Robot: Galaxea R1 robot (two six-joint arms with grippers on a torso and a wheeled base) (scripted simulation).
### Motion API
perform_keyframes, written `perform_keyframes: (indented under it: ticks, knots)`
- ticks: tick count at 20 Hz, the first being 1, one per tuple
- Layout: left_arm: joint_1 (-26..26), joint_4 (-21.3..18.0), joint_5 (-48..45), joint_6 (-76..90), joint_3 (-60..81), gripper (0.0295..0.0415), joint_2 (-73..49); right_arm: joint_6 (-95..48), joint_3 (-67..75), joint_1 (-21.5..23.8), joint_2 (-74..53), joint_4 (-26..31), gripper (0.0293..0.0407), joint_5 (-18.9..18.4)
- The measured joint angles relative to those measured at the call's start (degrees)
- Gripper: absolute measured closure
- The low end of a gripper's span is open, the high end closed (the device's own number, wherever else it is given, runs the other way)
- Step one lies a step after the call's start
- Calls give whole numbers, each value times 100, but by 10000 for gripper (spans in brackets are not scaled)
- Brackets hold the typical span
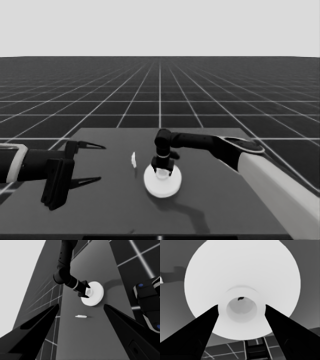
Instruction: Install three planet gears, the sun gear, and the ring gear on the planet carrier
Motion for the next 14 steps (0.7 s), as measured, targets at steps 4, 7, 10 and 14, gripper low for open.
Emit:
perform_keyframes:
  ticks: [4, 7, 10, 14]
  knots:
    - [0, 0, 0, 0, 0, 326, 0, 200, 0, 0, 0, 0, 351, 0]
    - [0, 0, 0, 0, 0, 326, 0, 350, 0, 0, 0, 0, 351, 0]
    - [0, 0, 0, 0, 0, 326, 0, 500, 0, 0, 0, 0, 351, 0]
    - [0, 0, 0, 0, 0, 326, 0, 700, 0, 0, 0, 0, 351, 0]
